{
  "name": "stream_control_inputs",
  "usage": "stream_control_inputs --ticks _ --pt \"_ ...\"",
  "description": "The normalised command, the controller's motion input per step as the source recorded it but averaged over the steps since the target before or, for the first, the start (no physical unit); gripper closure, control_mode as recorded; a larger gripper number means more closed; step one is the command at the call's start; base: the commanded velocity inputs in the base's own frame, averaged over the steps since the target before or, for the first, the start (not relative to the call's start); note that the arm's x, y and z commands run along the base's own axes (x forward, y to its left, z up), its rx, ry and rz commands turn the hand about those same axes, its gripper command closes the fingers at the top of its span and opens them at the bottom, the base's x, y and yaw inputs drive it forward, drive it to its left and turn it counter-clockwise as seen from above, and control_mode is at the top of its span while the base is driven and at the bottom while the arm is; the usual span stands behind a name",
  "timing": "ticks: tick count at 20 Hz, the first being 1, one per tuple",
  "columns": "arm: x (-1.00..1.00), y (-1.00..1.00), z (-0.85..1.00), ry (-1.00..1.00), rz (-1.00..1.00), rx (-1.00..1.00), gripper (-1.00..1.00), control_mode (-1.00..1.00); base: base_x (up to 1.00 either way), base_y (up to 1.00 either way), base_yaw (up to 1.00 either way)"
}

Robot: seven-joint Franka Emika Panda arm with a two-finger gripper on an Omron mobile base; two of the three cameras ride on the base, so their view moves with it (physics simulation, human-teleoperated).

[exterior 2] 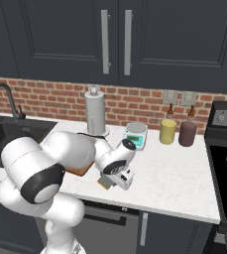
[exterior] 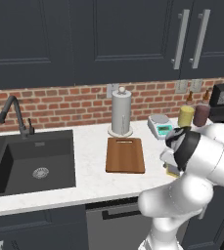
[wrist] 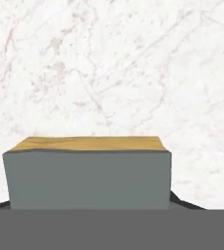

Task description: Pick up the sponge from the counter and clean the cutting board by briefly scrubbing or pressing down on the cutting board. Once finished, release the sponge.

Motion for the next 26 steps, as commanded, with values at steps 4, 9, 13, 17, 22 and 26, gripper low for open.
stream_control_inputs --ticks 4,9,13,17,22,26 --pt "0.01 -0.01 0.00 -0.07 0.00 -0.21 -1.00 -1.00 0.00 0.00 0.00" --pt "0.02 -0.03 0.00 -0.04 0.00 -0.15 -1.00 -1.00 0.00 0.00 0.00" --pt "0.19 -0.08 0.07 0.00 0.00 -0.06 -1.00 -1.00 0.00 0.00 0.00" --pt "0.18 -0.10 0.21 0.00 0.00 -0.01 -1.00 -1.00 0.00 0.00 0.00" --pt "-0.08 -0.06 0.64 -0.08 0.01 0.00 -1.00 -1.00 0.00 0.00 0.00" --pt "-0.39 0.00 0.99 -0.19 0.06 0.00 -1.00 -1.00 0.00 0.00 0.00"
